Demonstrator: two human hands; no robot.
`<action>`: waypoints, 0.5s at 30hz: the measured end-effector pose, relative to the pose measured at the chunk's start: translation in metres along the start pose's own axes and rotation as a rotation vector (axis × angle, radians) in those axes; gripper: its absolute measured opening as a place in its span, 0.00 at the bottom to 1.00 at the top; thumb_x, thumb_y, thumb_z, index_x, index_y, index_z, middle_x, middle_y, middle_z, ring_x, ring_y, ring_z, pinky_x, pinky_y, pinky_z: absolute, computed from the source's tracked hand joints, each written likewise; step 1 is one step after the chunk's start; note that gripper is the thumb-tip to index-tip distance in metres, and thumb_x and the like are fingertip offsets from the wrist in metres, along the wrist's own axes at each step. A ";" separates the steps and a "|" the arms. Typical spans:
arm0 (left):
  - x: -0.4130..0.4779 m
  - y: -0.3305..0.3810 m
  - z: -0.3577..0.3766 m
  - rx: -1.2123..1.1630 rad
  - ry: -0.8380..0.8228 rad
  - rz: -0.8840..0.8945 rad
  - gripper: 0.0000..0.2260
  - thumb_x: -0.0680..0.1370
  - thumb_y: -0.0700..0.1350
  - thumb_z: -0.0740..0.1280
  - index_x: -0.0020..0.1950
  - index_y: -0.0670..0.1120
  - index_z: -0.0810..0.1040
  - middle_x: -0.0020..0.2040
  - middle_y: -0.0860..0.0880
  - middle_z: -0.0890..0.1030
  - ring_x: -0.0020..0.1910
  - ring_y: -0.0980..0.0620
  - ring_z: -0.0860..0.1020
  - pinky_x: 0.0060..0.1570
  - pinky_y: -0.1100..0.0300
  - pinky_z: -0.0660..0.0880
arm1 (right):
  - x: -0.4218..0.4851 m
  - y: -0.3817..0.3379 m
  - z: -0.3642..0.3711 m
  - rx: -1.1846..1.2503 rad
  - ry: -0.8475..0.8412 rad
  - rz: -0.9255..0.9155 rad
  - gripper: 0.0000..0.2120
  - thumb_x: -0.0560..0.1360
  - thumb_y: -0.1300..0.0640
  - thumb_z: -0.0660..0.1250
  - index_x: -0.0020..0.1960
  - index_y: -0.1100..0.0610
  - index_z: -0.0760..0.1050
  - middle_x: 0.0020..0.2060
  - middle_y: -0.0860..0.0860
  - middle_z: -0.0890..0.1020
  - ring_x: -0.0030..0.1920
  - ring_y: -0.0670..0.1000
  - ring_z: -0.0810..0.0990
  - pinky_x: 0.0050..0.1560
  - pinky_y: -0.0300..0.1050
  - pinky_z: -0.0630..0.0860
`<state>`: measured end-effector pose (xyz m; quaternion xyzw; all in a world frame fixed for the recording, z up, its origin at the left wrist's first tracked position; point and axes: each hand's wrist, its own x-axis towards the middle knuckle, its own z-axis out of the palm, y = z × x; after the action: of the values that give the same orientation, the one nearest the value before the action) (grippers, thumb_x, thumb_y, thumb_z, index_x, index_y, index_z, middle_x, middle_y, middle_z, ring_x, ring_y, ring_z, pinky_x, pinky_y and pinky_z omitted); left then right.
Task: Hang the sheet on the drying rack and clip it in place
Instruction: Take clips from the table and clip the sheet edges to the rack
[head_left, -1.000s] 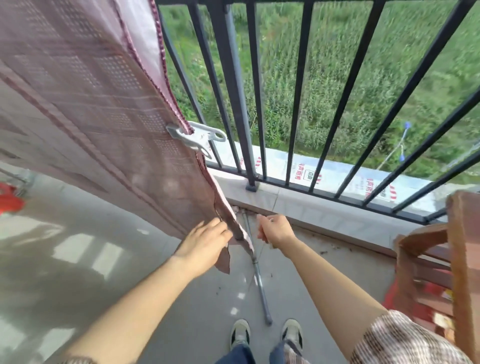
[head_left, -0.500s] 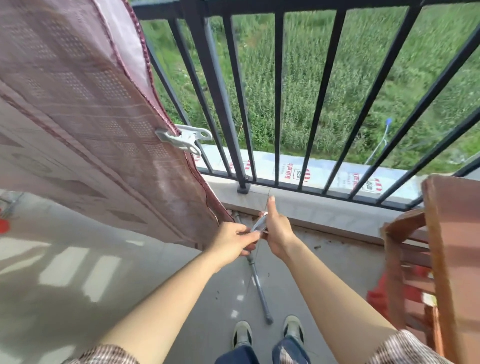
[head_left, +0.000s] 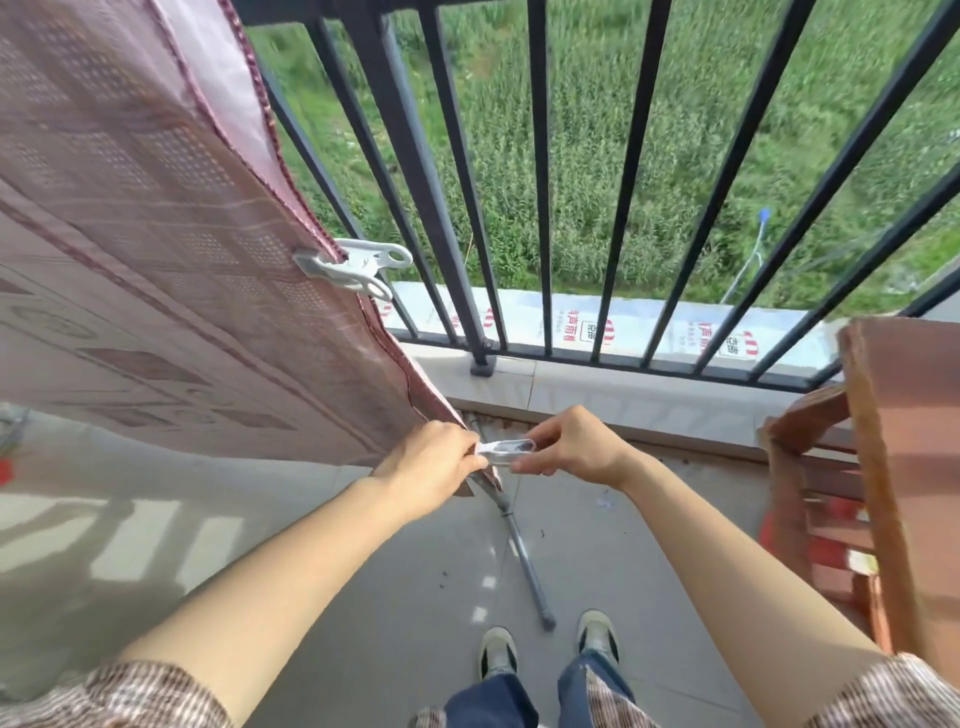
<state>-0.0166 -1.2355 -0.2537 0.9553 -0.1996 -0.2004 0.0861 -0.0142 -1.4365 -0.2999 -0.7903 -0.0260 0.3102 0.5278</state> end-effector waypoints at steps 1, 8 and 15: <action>0.000 -0.002 0.001 0.316 0.055 0.166 0.08 0.77 0.46 0.63 0.48 0.44 0.80 0.40 0.50 0.78 0.46 0.49 0.75 0.43 0.55 0.72 | 0.002 0.004 -0.001 -0.028 0.061 0.035 0.12 0.66 0.49 0.77 0.36 0.59 0.83 0.27 0.49 0.75 0.29 0.46 0.69 0.31 0.40 0.66; 0.017 0.012 -0.009 1.461 -0.263 0.463 0.17 0.79 0.43 0.58 0.67 0.41 0.72 0.76 0.36 0.57 0.75 0.34 0.45 0.70 0.39 0.36 | 0.003 0.028 0.014 -0.006 0.224 0.180 0.14 0.65 0.48 0.77 0.38 0.59 0.84 0.26 0.49 0.69 0.28 0.48 0.62 0.28 0.40 0.60; 0.033 0.002 -0.021 1.245 -0.280 0.365 0.13 0.80 0.37 0.56 0.60 0.41 0.76 0.61 0.41 0.77 0.62 0.41 0.70 0.58 0.49 0.66 | 0.005 0.030 0.031 0.031 0.350 0.190 0.12 0.66 0.48 0.77 0.37 0.57 0.83 0.24 0.48 0.69 0.27 0.48 0.64 0.27 0.40 0.61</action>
<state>0.0197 -1.2491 -0.2457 0.7425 -0.4458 -0.1521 -0.4763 -0.0350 -1.4221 -0.3350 -0.8228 0.1456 0.2168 0.5048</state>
